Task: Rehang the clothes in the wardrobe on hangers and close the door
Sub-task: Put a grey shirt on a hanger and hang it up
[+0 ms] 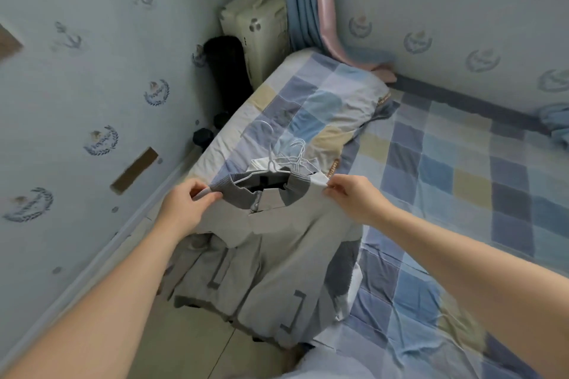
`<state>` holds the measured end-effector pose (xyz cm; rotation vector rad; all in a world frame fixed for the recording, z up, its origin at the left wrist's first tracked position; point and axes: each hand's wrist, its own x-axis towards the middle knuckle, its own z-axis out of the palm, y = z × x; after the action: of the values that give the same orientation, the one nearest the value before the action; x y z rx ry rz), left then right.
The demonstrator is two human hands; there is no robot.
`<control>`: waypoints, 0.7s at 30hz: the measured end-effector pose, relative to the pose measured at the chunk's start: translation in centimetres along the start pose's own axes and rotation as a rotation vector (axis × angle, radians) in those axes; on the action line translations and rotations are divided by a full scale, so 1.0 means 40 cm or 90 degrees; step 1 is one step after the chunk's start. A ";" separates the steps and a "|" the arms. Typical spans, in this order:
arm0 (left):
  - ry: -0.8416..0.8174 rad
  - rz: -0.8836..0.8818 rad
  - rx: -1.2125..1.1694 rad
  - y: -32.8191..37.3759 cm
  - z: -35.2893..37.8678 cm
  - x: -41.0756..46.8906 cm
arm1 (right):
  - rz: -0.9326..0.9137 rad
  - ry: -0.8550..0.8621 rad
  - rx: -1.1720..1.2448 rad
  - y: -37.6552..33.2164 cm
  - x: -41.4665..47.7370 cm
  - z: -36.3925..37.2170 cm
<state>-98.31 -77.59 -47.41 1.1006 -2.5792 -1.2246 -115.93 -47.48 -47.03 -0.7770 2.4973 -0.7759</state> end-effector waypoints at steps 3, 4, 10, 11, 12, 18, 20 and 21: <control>0.049 0.009 -0.004 -0.043 -0.095 -0.106 | -0.069 -0.008 -0.019 -0.091 -0.054 0.006; 0.065 0.011 -0.006 -0.059 -0.125 -0.141 | -0.093 -0.006 -0.023 -0.121 -0.073 0.012; 0.120 0.015 -0.034 -0.176 -0.270 -0.373 | -0.174 0.010 -0.043 -0.281 -0.241 0.078; 0.128 0.015 -0.038 -0.202 -0.297 -0.430 | -0.190 0.012 -0.049 -0.310 -0.285 0.097; 0.131 0.017 -0.041 -0.222 -0.313 -0.471 | -0.200 0.014 -0.054 -0.327 -0.317 0.112; 0.165 0.023 -0.055 -0.366 -0.419 -0.780 | -0.252 0.033 -0.079 -0.446 -0.574 0.234; 0.172 0.022 -0.064 -0.408 -0.444 -0.876 | -0.268 0.052 -0.087 -0.476 -0.652 0.273; 0.176 0.016 -0.069 -0.428 -0.455 -0.923 | -0.271 0.061 -0.091 -0.490 -0.688 0.288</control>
<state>-54.75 -72.97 -39.05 1.1228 -2.2884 -1.1036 -81.42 -48.54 -37.92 -1.3824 2.5237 -0.7899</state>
